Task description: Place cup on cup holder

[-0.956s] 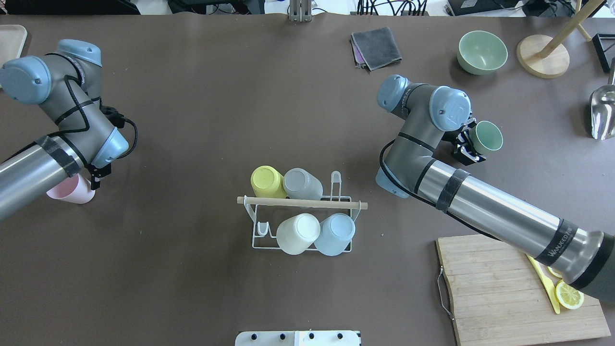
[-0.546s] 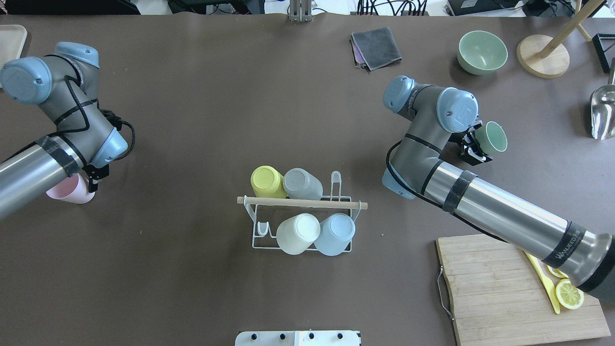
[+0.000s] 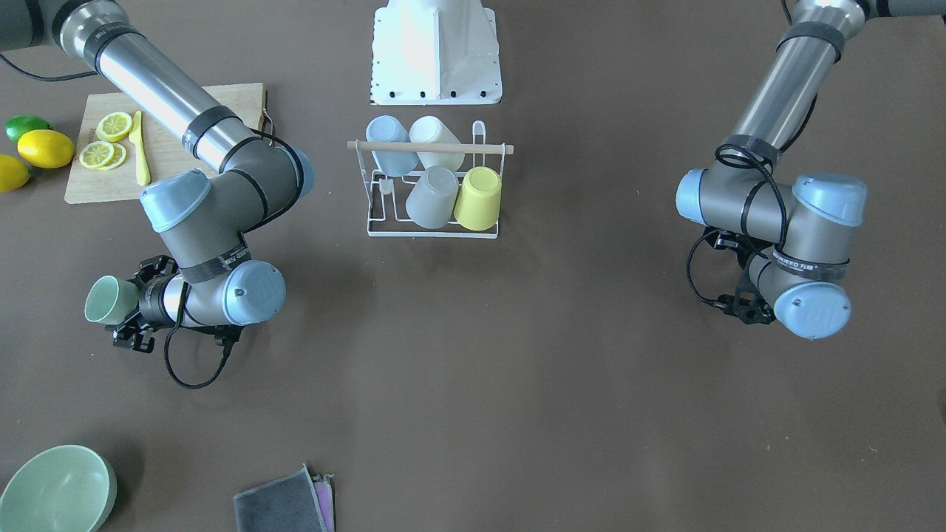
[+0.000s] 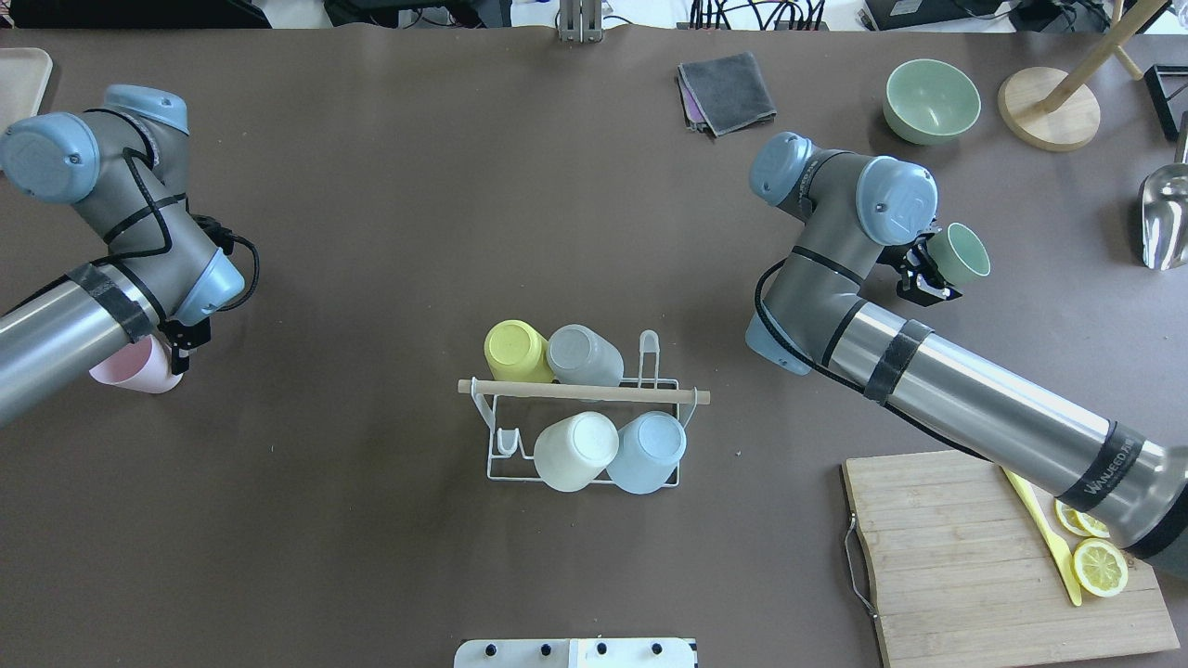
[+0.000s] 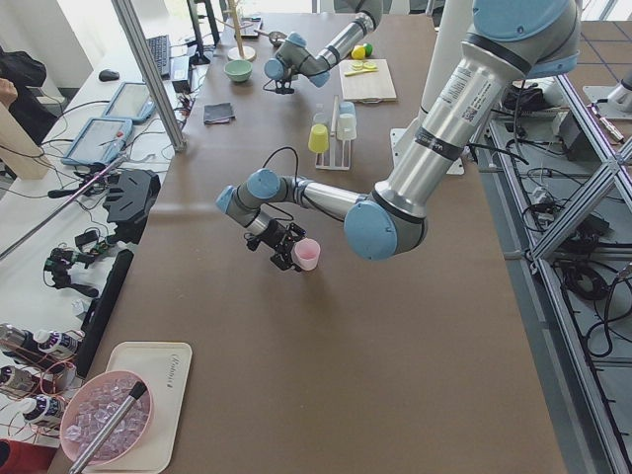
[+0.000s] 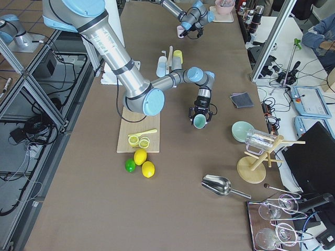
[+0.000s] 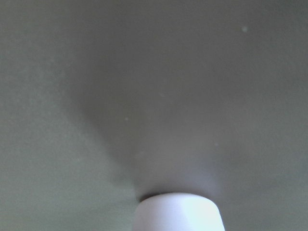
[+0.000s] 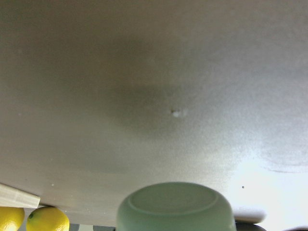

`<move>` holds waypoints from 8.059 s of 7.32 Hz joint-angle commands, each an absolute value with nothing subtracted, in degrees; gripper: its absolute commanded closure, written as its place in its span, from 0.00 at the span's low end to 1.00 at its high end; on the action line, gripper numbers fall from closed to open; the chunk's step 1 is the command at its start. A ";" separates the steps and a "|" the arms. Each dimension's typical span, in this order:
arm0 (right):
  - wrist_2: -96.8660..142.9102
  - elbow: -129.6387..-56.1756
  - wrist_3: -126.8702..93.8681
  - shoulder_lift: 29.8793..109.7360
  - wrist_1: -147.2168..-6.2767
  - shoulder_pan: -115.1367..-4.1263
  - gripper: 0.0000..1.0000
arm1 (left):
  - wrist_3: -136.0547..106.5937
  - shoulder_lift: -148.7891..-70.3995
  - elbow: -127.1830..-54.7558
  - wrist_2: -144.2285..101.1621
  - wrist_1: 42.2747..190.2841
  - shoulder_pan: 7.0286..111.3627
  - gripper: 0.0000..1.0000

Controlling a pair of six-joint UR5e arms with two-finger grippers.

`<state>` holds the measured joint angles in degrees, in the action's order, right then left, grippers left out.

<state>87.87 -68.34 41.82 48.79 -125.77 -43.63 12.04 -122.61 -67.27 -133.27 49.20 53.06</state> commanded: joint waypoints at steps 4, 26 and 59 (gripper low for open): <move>97.96 -89.34 42.48 54.49 -133.73 -53.15 1.00 | 12.91 -122.52 -69.68 -132.98 43.89 53.70 1.00; 118.78 -109.32 40.61 60.12 -128.50 -55.63 1.00 | -30.32 -107.49 -102.66 -107.84 144.16 47.56 1.00; 99.05 -94.48 -34.72 68.29 -15.38 -29.27 1.00 | -15.73 -110.83 -94.04 -54.93 192.74 5.36 1.00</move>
<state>99.12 -94.61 -34.71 68.31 -15.38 -29.35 -15.73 -110.71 -94.01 -54.93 192.77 5.13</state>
